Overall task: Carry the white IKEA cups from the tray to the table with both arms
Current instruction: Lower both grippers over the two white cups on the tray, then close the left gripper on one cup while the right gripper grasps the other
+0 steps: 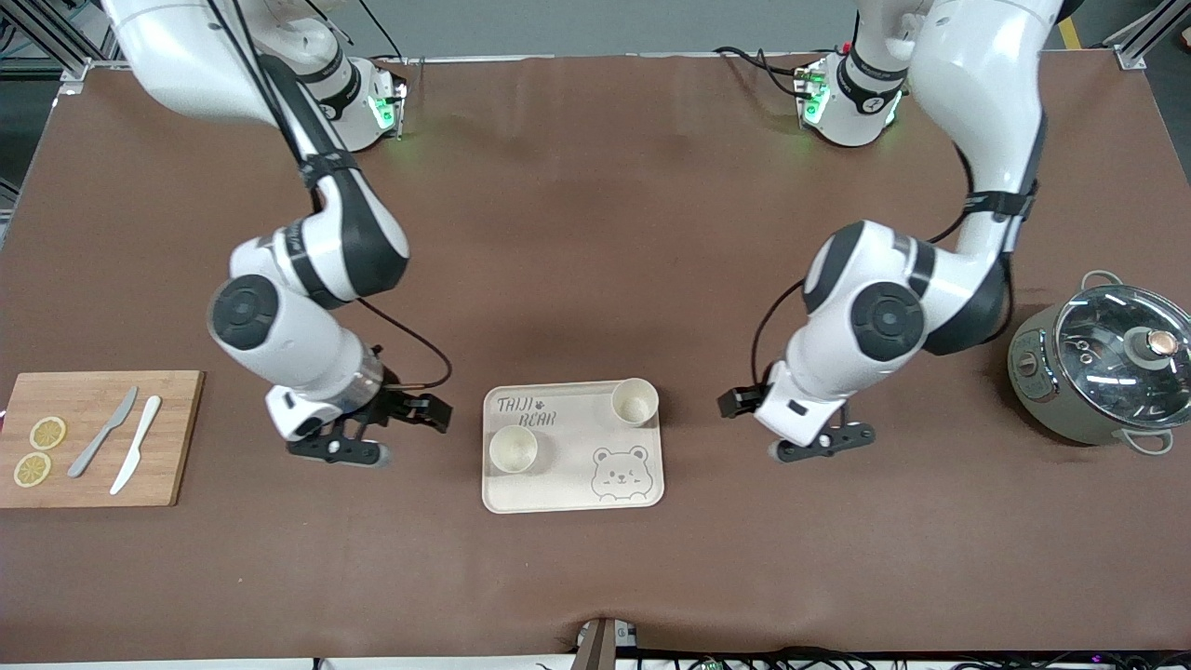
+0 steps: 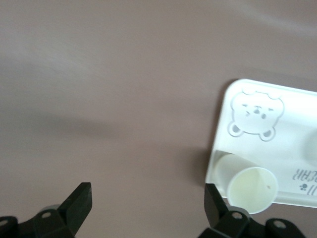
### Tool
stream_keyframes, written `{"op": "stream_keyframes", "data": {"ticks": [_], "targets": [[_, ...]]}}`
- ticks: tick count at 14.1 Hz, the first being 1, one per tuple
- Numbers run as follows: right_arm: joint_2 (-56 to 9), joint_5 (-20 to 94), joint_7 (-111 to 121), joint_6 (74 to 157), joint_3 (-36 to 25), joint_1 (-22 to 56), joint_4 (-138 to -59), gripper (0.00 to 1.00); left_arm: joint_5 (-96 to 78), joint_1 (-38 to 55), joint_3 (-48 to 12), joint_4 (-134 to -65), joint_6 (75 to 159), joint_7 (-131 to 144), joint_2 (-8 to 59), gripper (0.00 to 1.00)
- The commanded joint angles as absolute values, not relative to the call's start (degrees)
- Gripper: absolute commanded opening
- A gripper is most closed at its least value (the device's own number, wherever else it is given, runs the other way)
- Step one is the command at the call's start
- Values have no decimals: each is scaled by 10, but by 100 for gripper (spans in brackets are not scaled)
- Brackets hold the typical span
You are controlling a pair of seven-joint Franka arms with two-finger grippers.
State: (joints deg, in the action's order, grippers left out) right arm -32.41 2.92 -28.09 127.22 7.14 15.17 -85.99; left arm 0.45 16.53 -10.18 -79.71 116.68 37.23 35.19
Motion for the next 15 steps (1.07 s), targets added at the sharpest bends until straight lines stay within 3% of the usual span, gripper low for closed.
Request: {"op": "stream_keyframes", "data": {"ticks": [1, 15], "targets": [[-367, 4, -325, 1305, 64, 177, -841, 100, 0, 194, -97, -780, 1177, 394, 378, 100], [-457, -23, -339, 1424, 64, 202, -837, 100, 4, 259, -91, -781, 1259, 425, 463, 100]]}}
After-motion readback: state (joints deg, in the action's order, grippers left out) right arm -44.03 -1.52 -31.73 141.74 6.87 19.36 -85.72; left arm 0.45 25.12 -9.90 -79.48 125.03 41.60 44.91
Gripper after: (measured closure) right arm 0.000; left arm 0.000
